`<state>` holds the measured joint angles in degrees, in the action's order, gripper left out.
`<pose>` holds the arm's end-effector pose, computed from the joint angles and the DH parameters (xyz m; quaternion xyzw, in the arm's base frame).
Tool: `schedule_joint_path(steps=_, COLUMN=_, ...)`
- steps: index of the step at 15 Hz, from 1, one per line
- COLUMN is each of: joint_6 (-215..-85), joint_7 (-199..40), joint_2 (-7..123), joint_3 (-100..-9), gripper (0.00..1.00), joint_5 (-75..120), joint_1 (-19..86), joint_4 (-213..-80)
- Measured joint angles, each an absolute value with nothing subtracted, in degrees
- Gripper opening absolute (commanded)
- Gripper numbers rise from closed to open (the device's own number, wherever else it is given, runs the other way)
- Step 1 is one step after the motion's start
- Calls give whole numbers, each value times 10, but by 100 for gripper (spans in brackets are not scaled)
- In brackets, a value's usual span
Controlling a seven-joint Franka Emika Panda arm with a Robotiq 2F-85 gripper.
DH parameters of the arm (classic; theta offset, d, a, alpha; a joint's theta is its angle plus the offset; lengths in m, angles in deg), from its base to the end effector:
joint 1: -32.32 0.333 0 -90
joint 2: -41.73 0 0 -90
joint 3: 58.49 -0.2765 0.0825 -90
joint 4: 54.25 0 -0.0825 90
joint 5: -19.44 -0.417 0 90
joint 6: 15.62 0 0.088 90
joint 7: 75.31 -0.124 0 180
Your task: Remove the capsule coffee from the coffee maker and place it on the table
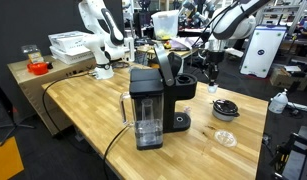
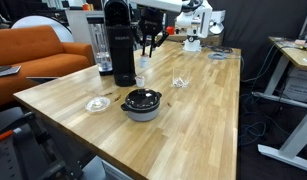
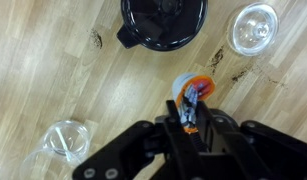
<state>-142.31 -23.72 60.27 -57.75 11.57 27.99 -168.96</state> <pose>0.5982 -0.0467 0.2104 -0.9325 -0.3531 0.0262 0.0715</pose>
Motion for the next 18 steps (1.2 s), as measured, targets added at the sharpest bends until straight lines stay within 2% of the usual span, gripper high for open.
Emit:
schedule_joint_path(steps=7, joint_6=-1421, joint_7=-233, joint_2=701, joint_3=-596, gripper=6, joint_5=115, joint_1=273, joint_4=-1616)
schedule_joint_path(steps=9, joint_6=-1418, joint_7=-233, joint_2=723, joint_3=-601, gripper=11, joint_5=116, joint_1=273, joint_4=-1593)
schedule_joint_path(steps=10, joint_6=-1416, joint_7=-233, joint_2=732, joint_3=-602, gripper=10, joint_5=116, joint_1=272, joint_4=-1585)
schedule_joint_path(steps=12, joint_6=-1410, joint_7=-233, joint_2=745, joint_3=-604, gripper=0, joint_5=119, joint_1=271, joint_4=-1573)
schedule_joint_path(steps=13, joint_6=-1407, joint_7=-233, joint_2=751, joint_3=-604, gripper=3, joint_5=122, joint_1=270, joint_4=-1568)
schedule_joint_path(steps=18, joint_6=-1391, joint_7=-231, joint_2=779, joint_3=-604, gripper=3, joint_5=136, joint_1=260, joint_4=-1540)
